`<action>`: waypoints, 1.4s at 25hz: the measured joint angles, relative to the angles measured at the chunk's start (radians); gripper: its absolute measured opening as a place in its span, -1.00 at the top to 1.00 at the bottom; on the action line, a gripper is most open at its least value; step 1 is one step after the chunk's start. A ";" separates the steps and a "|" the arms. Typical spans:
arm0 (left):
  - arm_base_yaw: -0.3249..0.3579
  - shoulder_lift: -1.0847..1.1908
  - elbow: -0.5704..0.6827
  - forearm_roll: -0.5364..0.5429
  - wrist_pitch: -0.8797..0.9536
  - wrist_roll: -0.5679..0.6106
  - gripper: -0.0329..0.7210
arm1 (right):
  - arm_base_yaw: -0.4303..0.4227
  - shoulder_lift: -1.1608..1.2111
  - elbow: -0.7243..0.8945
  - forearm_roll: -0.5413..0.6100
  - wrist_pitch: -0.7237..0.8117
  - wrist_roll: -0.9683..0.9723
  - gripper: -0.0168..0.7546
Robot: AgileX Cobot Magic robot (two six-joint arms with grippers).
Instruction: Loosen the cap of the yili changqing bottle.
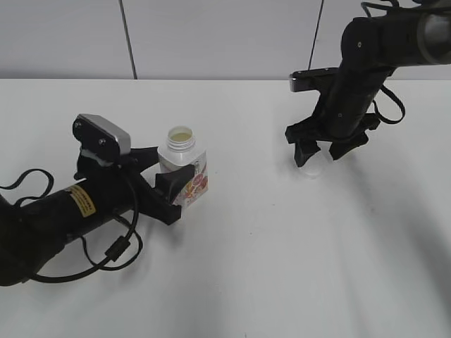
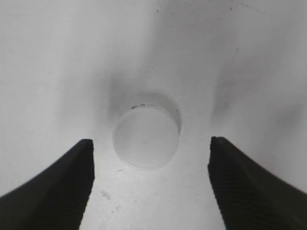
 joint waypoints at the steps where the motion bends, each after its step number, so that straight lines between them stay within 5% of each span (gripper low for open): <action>1: 0.000 0.000 0.009 0.000 -0.005 0.000 -0.26 | 0.000 0.000 0.000 0.000 0.005 0.000 -0.57; 17: 0.067 -0.031 0.179 0.000 0.000 0.016 -0.30 | 0.000 0.000 -0.115 0.029 0.195 0.001 -0.57; 26: 0.179 -0.121 0.253 -0.107 0.011 -0.043 -0.30 | 0.000 0.000 -0.210 0.030 0.252 0.001 -0.57; 35: 0.246 -0.257 0.236 -0.265 0.335 -0.050 -0.30 | 0.000 -0.002 -0.221 0.029 0.302 0.001 -0.57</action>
